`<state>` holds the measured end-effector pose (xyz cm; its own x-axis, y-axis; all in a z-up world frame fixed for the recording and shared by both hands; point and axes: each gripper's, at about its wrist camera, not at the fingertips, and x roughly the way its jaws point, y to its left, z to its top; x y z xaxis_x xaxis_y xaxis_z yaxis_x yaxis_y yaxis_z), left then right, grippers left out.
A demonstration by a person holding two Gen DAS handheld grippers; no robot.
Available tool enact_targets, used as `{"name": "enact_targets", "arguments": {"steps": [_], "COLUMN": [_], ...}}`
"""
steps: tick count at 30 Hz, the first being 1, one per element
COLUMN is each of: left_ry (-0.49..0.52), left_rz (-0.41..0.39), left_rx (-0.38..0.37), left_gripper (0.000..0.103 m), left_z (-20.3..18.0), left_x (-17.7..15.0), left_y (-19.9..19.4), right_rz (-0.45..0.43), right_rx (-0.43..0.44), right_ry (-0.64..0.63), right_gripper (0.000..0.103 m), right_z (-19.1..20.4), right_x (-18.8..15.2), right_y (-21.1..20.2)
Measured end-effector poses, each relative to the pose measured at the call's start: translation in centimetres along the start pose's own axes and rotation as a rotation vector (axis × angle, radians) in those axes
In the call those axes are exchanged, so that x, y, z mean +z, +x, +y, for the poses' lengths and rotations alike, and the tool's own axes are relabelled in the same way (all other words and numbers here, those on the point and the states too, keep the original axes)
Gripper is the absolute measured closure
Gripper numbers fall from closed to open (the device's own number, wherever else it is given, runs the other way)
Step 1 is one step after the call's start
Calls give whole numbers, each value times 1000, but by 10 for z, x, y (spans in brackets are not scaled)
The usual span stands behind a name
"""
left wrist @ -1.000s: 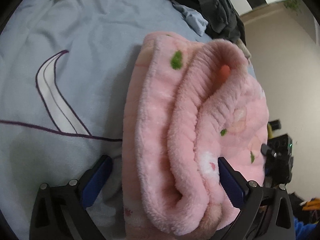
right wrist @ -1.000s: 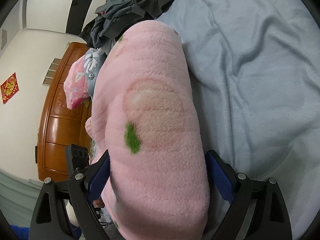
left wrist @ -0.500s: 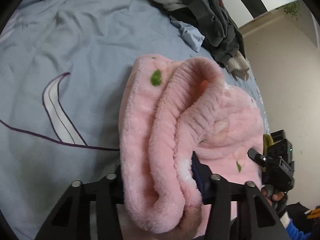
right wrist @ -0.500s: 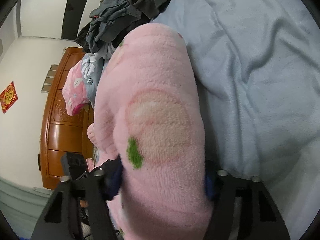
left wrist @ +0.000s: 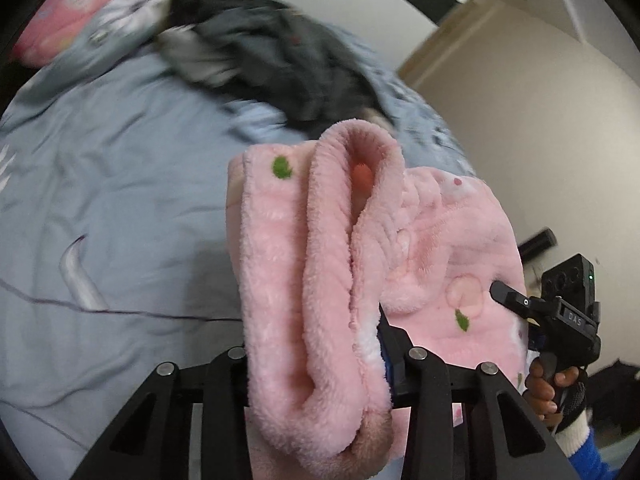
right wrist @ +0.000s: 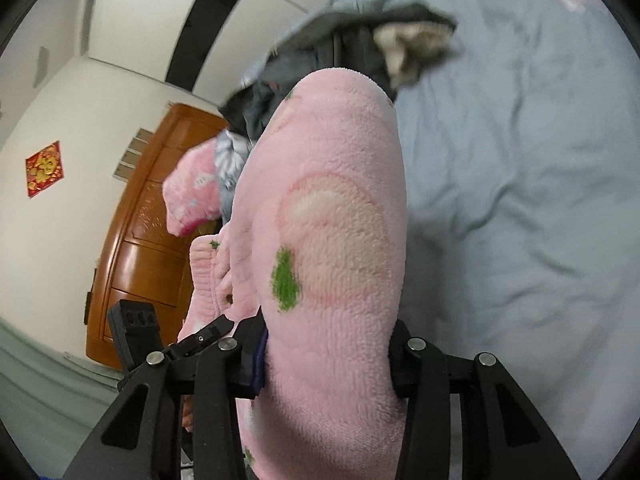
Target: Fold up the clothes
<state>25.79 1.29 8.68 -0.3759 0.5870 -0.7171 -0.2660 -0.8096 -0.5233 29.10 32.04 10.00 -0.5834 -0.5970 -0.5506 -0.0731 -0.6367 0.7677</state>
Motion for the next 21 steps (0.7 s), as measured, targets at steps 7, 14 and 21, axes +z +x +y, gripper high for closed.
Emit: {"name": "enact_targets", "arguments": {"steps": [7,14,21], "left_ry": [118,218,225], "left_rz": [85,224,287], "left_rx": [-120,-249,-346], "left_gripper": [62,62,62], "left_z": [-117,-239,-326], "left_x": [8,-2,4], "left_y": [65,148,221], "right_rz": [-114,-175,-195], "right_rx": [-79,-233,-332], "right_ry": [15,45,45], "right_gripper": [59,59,59], "right_z": [-55,-129,-181], "right_x": [10,34,78], "right_y": [-124,-245,-337]}}
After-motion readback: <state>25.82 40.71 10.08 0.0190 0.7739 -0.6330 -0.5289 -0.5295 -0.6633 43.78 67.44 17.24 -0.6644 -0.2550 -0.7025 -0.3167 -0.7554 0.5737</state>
